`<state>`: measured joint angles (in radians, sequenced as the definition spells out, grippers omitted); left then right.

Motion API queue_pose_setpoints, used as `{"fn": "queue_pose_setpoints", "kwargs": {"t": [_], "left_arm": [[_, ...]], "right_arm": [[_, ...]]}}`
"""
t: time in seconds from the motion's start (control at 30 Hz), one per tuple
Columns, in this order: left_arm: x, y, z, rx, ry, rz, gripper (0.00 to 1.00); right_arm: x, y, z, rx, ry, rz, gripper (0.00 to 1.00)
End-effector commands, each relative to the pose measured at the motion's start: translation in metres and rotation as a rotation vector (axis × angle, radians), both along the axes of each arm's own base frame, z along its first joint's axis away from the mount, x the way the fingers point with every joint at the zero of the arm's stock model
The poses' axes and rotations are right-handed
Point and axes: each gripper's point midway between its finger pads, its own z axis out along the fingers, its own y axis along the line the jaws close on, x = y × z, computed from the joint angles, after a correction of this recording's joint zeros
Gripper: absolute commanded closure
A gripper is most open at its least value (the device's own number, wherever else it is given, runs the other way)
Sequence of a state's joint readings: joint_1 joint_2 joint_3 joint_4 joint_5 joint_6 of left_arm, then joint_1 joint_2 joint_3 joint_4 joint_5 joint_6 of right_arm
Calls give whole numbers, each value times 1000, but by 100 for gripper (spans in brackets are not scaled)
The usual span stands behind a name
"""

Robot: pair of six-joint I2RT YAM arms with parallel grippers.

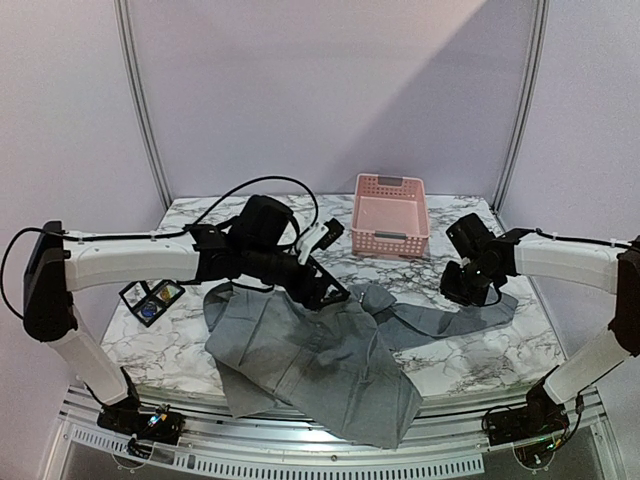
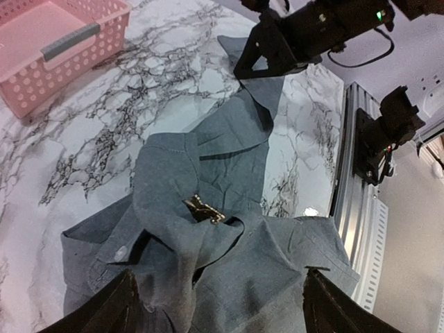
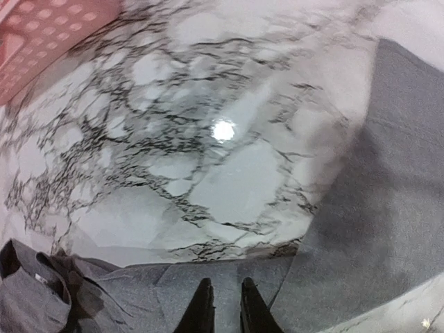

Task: Remove the brooch from the garment

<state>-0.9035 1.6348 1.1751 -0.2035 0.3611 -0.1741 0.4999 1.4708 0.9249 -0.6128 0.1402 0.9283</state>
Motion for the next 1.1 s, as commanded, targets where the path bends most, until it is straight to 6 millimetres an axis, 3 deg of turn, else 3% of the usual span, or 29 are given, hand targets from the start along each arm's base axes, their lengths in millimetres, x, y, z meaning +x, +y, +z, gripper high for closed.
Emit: {"fn": "queue_pose_setpoints", "kwargs": {"t": [0.0,0.17,0.37,0.8,0.97,1.07], "left_arm": [[-9,-20,-7,-7,46,-31,17],[7,-14,-27,86,25,45,9],[10,-15,-42,128,47,52,11],[4,-24,-51,131,98,5,60],[4,-23,-53,138,96,2,86],[5,-22,-54,147,91,6,90]], "right_arm": [[-29,-15,-4,-80,67,-14,70],[-51,-10,-2,-23,90,-23,50],[-63,3,-13,23,132,-4,47],[-52,21,-36,46,158,16,48],[-56,18,-38,34,178,19,61],[-63,14,-39,16,196,19,75]]}}
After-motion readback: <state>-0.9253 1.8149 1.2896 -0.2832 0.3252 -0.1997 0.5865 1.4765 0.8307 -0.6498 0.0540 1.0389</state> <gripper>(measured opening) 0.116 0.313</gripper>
